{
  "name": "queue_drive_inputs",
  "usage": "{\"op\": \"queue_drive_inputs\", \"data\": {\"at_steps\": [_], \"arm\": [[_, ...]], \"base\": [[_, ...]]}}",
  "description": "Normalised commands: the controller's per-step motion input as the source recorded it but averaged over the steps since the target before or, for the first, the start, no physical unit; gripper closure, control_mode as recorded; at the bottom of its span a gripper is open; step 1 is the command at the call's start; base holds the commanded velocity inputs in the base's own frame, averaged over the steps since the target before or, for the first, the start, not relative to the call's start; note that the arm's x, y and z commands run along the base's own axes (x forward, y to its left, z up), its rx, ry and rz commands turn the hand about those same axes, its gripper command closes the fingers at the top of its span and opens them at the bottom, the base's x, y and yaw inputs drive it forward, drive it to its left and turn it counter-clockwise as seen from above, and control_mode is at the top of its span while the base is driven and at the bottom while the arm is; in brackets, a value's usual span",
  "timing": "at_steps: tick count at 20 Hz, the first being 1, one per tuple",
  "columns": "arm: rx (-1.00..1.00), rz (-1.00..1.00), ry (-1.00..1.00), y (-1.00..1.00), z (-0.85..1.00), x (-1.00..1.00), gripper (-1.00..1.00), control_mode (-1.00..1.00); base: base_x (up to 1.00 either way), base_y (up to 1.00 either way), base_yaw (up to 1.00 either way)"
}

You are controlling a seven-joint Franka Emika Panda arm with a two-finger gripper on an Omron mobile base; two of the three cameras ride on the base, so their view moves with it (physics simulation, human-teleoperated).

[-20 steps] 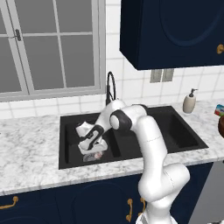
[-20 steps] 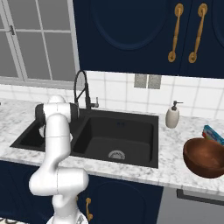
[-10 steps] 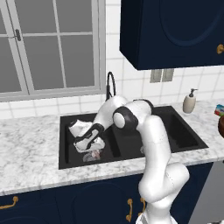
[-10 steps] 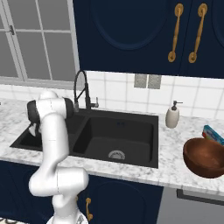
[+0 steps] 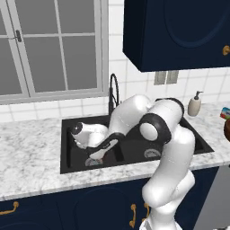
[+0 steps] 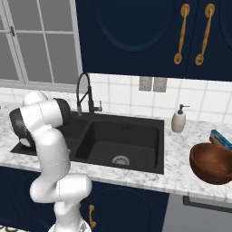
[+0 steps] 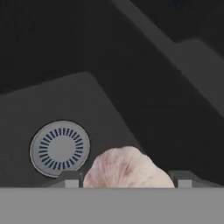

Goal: Pick the garlic from the sink and place it in the bowl. Then pick the bowl and place it in the microwave. Then close the microwave door and press the start button.

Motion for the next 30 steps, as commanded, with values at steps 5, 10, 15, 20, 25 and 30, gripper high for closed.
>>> {"op": "queue_drive_inputs", "data": {"at_steps": [5, 10, 15, 20, 25, 30], "arm": [[0.09, 0.0, -0.26, -0.03, 1.0, -0.54, 1.0, -1.0], [0.1, 0.0, -0.13, -0.22, 1.0, -0.83, 1.0, -1.0], [0.13, 0.0, -0.08, -0.43, 1.0, -0.69, 1.0, -1.0], [0.14, 0.0, 0.1, -0.59, 1.0, -0.58, 1.0, -1.0], [0.12, 0.0, 0.2, -0.84, 1.0, -0.67, 1.0, -1.0], [0.05, 0.0, 0.17, -0.97, 0.77, -0.56, 1.0, -1.0]], "base": [[0.0, 0.0, 0.0], [0.0, 0.0, 0.0], [0.0, 0.0, 0.0], [0.0, 0.0, 0.0], [0.0, 0.0, 0.0], [0.0, 0.0, 0.0]]}}
